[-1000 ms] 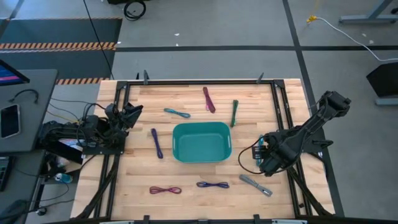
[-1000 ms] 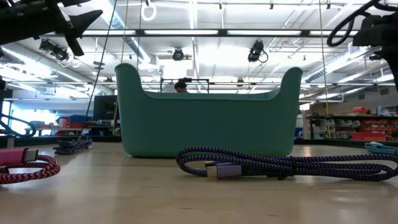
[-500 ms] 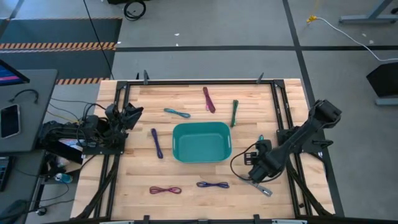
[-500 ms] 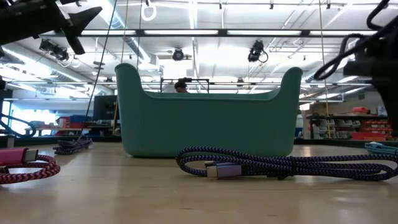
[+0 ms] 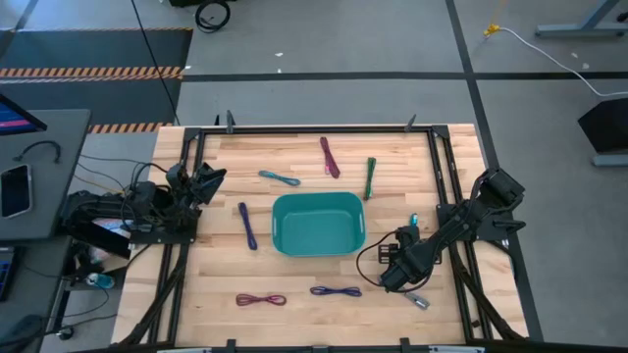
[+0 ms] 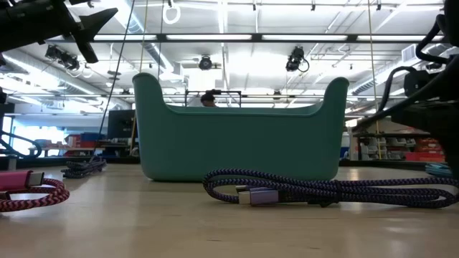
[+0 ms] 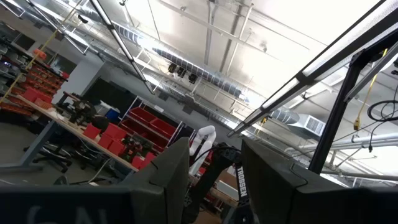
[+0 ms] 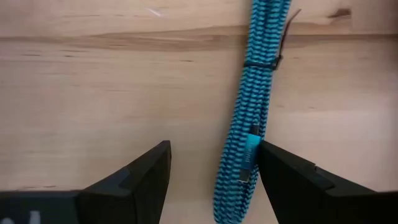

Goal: Pick and place USB-C Cables
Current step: Put the right blue charger cable into the blue bin

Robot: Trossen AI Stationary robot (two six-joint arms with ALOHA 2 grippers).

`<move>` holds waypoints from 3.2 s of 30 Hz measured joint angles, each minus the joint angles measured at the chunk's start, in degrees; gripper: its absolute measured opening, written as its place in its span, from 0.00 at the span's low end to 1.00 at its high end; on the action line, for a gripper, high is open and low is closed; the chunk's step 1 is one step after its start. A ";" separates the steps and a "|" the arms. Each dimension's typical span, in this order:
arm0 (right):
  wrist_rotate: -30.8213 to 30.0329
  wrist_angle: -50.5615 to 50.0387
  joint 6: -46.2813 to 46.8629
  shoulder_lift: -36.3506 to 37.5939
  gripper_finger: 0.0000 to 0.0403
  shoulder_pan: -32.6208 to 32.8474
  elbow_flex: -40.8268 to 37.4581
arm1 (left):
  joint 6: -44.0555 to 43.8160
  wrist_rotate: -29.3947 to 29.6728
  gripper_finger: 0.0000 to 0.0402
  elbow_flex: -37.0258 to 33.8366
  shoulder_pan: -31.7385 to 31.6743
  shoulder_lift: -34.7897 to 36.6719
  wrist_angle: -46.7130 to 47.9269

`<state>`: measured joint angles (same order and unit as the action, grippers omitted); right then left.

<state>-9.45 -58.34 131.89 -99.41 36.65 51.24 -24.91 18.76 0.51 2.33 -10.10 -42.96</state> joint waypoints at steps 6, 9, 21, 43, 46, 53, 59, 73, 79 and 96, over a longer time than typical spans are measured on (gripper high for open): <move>1.31 -1.01 -0.03 0.42 0.58 0.02 0.00 | 0.00 -0.02 0.38 0.00 0.00 -0.01 0.00; 2.08 -0.25 -0.03 0.37 0.50 0.02 0.00 | -0.02 -0.03 0.38 0.00 0.00 -0.01 -0.01; 2.62 0.43 -3.30 0.78 0.05 0.10 0.07 | 0.00 0.00 0.38 0.00 0.00 0.00 -0.04; -25.44 -24.72 -43.42 19.78 0.05 -8.55 30.96 | -0.02 0.02 0.38 0.02 0.02 0.03 -0.71; -23.77 -16.16 -57.44 19.81 0.05 -13.70 31.61 | -0.02 0.02 0.38 0.02 0.02 -0.01 -0.43; -9.85 9.82 -91.69 19.72 0.05 -25.71 32.24 | -0.01 0.00 0.38 0.02 0.04 -0.01 -0.41; 5.76 20.23 -105.14 19.72 0.05 -33.90 32.24 | -0.01 0.00 0.38 0.02 0.04 -0.01 -0.31; 31.33 17.36 -119.38 6.33 0.05 -41.59 32.24 | -0.02 0.02 0.38 0.02 0.03 0.01 1.40; 33.15 13.03 -125.43 1.73 0.05 -41.71 32.24 | -0.02 0.02 0.38 0.02 0.04 0.01 1.37; 23.75 8.03 -134.59 -4.59 0.05 -40.16 32.24 | -0.02 0.04 0.38 0.02 0.04 -0.01 3.48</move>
<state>14.30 -50.31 -2.70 -104.00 -3.51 83.48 -24.93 18.80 0.54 2.37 -10.11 -39.48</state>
